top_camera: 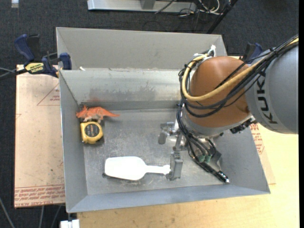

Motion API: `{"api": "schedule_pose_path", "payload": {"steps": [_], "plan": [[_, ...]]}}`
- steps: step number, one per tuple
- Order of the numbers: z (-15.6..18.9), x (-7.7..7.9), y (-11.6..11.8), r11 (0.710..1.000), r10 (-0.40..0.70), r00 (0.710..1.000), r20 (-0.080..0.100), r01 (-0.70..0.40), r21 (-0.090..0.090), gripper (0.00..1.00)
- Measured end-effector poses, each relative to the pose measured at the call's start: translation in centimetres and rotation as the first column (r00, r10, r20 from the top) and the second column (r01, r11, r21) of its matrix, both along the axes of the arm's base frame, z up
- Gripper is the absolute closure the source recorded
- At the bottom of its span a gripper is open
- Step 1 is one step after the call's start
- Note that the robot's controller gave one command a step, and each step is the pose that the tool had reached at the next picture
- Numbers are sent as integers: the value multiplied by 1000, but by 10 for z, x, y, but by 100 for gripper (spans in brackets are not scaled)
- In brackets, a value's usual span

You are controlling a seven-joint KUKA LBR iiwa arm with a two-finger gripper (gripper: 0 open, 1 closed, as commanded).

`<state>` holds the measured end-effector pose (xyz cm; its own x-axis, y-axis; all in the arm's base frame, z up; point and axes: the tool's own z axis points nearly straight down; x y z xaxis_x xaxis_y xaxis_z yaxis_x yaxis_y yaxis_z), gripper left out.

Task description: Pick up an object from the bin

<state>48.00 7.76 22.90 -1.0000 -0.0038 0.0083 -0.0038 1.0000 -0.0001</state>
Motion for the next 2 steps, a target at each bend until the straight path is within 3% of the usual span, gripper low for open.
{"api": "schedule_pose_path", "payload": {"steps": [1,2], "plan": [[4,1,-1,1000,-4,1000,8,4,1,0],[-57,3,45,996,86,996,6,-86,2,0]]}}
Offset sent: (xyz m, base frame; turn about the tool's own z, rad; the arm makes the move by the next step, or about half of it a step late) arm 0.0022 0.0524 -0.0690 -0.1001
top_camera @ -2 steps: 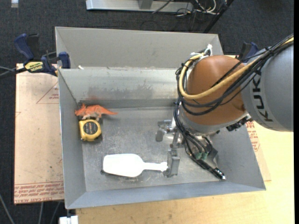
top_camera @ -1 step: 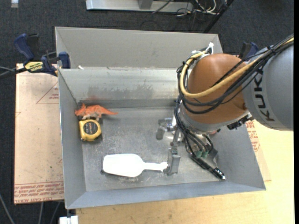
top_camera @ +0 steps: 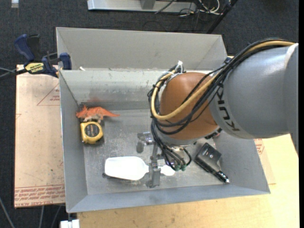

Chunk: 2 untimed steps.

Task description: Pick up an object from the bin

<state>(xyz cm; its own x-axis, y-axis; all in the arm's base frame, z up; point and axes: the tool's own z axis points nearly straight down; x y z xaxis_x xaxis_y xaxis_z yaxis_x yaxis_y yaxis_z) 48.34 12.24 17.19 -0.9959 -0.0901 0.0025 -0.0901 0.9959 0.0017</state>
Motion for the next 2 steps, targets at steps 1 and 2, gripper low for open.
{"api": "schedule_pose_path", "payload": {"steps": [1,2], "plan": [[-35,-4,16,998,65,998,-6,-65,0,0],[-44,-4,-13,997,82,997,-1,-82,0,0]]}}
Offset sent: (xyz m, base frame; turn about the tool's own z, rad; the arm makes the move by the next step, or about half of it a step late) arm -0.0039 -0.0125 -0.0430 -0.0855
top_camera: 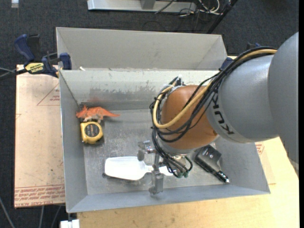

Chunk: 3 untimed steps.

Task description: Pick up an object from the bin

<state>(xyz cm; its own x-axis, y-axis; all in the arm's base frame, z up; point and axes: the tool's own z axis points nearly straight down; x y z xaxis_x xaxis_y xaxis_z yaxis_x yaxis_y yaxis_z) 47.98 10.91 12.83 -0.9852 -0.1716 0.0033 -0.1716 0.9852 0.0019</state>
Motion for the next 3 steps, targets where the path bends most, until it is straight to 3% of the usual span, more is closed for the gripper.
{"api": "schedule_pose_path", "payload": {"steps": [1,2,3], "plan": [[-58,5,18,990,-143,990,14,143,6,0],[-58,6,-16,1000,-13,1000,1,13,1,100],[-58,6,-16,1000,-13,1000,2,13,1,100]]}}
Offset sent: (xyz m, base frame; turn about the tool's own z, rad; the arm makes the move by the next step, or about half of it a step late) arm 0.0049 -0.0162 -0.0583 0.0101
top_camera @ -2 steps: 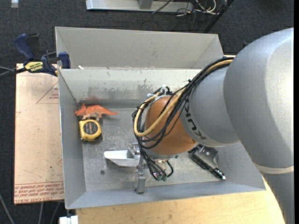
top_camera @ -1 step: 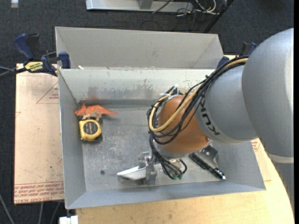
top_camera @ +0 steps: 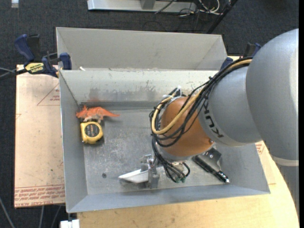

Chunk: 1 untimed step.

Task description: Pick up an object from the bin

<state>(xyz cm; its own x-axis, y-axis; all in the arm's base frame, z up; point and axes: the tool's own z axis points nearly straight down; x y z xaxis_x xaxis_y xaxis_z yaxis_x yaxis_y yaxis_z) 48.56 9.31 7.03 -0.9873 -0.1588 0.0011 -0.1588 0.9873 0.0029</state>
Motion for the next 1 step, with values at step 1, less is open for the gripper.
{"api": "schedule_pose_path", "payload": {"steps": [1], "plan": [[3,-1,0,1000,0,1000,-4,0,-1,100]]}}
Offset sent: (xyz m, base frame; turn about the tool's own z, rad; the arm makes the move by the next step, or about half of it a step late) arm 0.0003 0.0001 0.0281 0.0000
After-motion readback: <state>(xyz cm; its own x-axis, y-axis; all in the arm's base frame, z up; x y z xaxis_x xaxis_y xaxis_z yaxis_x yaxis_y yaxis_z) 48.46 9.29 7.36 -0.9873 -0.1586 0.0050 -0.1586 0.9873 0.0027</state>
